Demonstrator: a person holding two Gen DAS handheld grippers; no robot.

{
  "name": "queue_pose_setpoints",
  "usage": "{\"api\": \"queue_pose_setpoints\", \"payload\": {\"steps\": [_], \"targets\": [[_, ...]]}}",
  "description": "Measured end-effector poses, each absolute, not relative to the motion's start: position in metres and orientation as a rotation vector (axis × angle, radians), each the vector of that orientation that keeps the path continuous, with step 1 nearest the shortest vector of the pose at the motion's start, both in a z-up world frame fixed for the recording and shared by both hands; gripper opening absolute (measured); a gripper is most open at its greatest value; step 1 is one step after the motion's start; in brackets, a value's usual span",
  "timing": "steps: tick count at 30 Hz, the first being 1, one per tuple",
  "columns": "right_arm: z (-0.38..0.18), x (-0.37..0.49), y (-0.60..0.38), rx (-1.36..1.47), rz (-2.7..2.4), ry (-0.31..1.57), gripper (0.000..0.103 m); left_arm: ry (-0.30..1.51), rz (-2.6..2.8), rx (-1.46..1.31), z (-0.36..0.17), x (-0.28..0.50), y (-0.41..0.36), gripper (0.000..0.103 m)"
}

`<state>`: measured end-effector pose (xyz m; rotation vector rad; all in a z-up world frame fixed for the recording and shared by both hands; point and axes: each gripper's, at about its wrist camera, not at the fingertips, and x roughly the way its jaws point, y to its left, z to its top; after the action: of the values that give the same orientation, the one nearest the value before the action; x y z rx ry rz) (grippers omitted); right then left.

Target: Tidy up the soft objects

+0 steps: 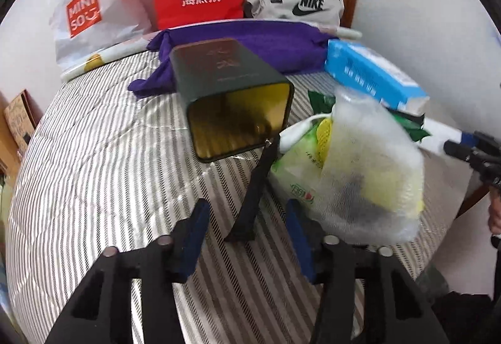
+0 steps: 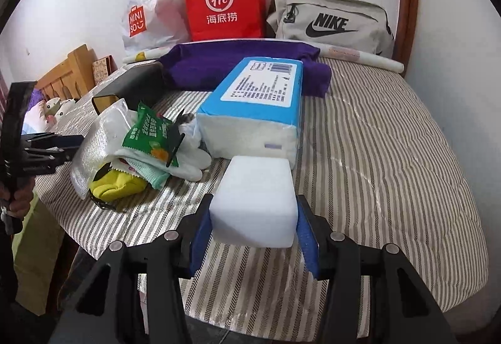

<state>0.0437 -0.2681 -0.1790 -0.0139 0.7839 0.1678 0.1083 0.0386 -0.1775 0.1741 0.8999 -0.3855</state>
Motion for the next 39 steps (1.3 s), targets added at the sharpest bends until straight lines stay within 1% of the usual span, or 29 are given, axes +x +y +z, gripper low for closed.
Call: {"api": "queue_pose_setpoints", "payload": {"steps": [1, 2, 3, 4, 6, 10, 15, 21, 25, 32, 39], "targets": [[-0.179, 0.044, -0.268, -0.012, 0.169, 0.785, 0.05, 0.904, -0.387, 0.178, -0.179, 0.111, 0.036, 0.036], [-0.179, 0.044, -0.268, -0.013, 0.169, 0.786, 0.05, 0.904, -0.383, 0.183, -0.18, 0.113, 0.035, 0.03], [-0.178, 0.044, -0.267, -0.015, 0.17, 0.786, 0.05, 0.892, -0.376, 0.199, -0.18, 0.115, 0.033, 0.016], [-0.177, 0.045, -0.267, -0.017, 0.171, 0.788, 0.05, 0.887, -0.373, 0.22, -0.179, 0.116, 0.031, 0.009], [-0.175, 0.045, -0.267, -0.019, 0.172, 0.794, 0.05, 0.881, -0.368, 0.235, -0.178, 0.118, 0.028, 0.005], [-0.169, 0.042, -0.268, -0.02, 0.182, 0.795, 0.05, 0.866, -0.378, 0.243, -0.171, 0.11, 0.027, 0.004], [-0.158, 0.038, -0.27, -0.007, 0.203, 0.778, 0.05, 0.849, -0.358, 0.178, -0.154, 0.099, 0.04, 0.004], [-0.139, 0.032, -0.268, -0.012, 0.228, 0.727, 0.05, 0.816, -0.362, 0.075, -0.129, 0.087, 0.056, 0.004], [-0.122, 0.031, -0.268, -0.016, 0.238, 0.682, 0.05, 0.793, -0.351, 0.08, -0.112, 0.084, 0.056, 0.004], [-0.097, 0.048, -0.266, -0.02, 0.242, 0.626, 0.05, 0.775, -0.313, 0.041, -0.087, 0.102, 0.056, 0.004], [-0.079, 0.088, -0.265, -0.016, 0.233, 0.606, 0.05, 0.783, -0.281, -0.012, -0.068, 0.137, 0.053, 0.004]]}}
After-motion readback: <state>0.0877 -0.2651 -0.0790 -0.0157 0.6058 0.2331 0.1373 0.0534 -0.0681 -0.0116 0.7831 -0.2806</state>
